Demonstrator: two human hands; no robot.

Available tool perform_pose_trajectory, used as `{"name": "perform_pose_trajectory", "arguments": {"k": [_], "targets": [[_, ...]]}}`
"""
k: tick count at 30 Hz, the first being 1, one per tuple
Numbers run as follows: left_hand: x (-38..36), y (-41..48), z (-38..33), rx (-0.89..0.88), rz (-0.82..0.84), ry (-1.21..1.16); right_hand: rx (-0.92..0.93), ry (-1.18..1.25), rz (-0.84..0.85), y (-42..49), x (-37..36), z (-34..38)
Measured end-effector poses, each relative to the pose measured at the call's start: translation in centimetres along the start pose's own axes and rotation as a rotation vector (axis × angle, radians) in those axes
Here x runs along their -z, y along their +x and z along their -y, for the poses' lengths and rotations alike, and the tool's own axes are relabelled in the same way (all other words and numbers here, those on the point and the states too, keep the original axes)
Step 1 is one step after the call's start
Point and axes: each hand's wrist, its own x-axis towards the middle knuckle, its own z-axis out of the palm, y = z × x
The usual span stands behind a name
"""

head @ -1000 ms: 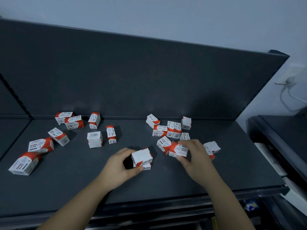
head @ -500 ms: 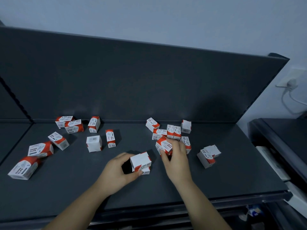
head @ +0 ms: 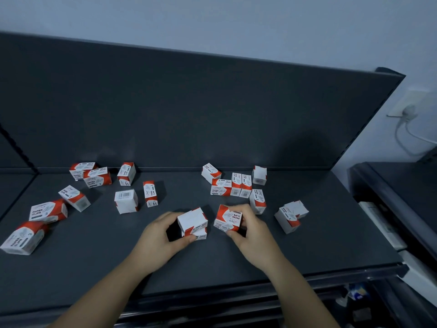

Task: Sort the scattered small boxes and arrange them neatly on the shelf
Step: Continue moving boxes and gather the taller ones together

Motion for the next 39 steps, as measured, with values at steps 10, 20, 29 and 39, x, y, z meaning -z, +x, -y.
{"name": "perform_pose_trajectory", "arguments": {"k": [10, 20, 29, 39], "targets": [[0.2, -0.6, 0.0, 0.019, 0.012, -0.126, -0.001, -0.003, -0.118, -1.6, -1.1, -0.5], [0.7, -1.6, -1.2, 0.097, -0.064, -0.067, 0.05, 0.029, -0.062, -1.1, -0.6, -0.5], [5.6, -6.7, -2.4, 0.202, -0.403, -0.025, 0.13, 0.177, 0.133, 0.6, -2.9, 3.9], [14.6, -13.5, -0.6, 0.233, -0.563, 0.036, 0.282, 0.233, 0.223, -0.6, -9.8, 13.2]]}}
